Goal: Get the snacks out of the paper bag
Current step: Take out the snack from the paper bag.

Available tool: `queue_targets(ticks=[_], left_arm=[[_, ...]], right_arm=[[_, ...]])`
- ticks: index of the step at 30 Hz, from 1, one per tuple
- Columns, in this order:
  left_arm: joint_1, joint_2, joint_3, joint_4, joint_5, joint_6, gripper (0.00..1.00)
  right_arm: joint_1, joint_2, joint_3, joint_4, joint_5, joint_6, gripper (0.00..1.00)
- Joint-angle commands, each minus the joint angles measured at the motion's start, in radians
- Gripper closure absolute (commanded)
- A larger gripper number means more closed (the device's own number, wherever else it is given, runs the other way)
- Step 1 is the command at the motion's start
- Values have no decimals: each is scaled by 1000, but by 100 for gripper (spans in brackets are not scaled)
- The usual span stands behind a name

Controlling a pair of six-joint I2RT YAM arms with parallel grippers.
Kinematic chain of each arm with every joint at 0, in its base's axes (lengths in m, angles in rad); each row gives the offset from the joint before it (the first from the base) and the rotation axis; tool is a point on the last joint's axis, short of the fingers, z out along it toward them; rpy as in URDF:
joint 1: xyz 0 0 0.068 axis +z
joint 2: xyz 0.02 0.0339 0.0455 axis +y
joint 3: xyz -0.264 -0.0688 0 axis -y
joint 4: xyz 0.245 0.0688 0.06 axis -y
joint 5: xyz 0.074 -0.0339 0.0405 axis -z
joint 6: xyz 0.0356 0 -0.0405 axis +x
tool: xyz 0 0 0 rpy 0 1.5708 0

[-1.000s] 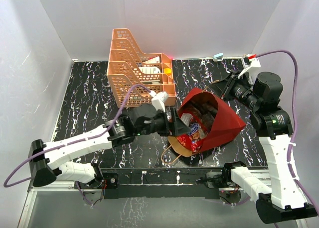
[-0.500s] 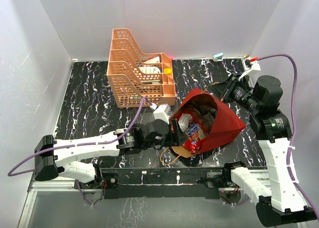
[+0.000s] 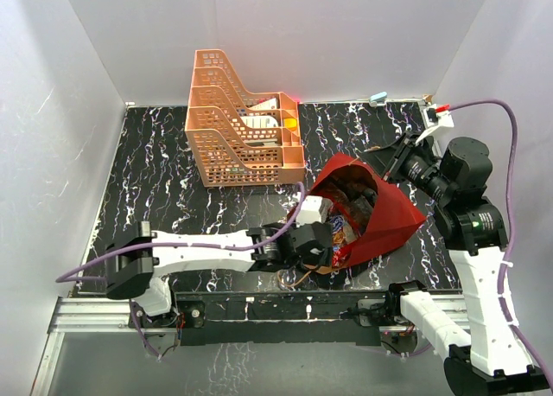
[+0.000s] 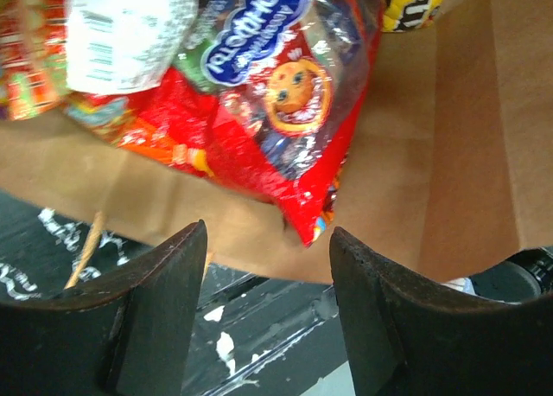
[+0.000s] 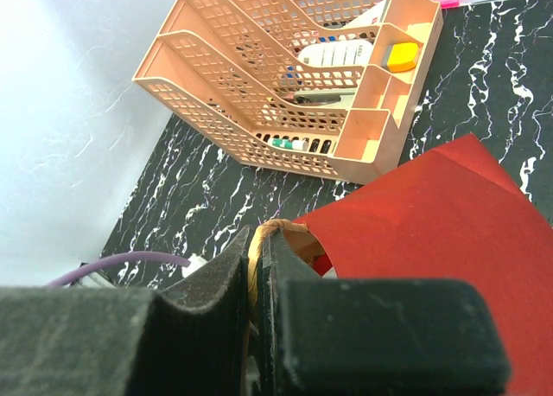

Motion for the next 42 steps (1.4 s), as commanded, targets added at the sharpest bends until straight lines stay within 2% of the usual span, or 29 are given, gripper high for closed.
queue_targets(ticks=[1,6,13,17,19,21,23,31,42], left_arm=[[-4,77,120,-16,62,87,41],[2,196,233,-85,50,134,40],[14,312,273,-72,81,168,34],[16,371,295,-101,77,181,34],[21,389,304,-121,66,189,41],[28,390,311,-139,59,192,57],[31,370,310,-143,51,201,68],[34,241,331,-201,48,226,99],[44,22,405,-280,36,289,100]], right_arm=[[2,-36,9,102,-9,11,93],[2,-42,10,92,-10,9,93],[2,-50,9,79,-6,5,93],[2,-50,6,74,-7,0,93],[2,-50,6,69,-6,-4,93],[2,-53,4,64,-4,-6,93],[2,-56,4,57,1,-9,93],[2,-82,-38,20,44,-46,93],[2,-148,-142,-6,68,-77,93]])
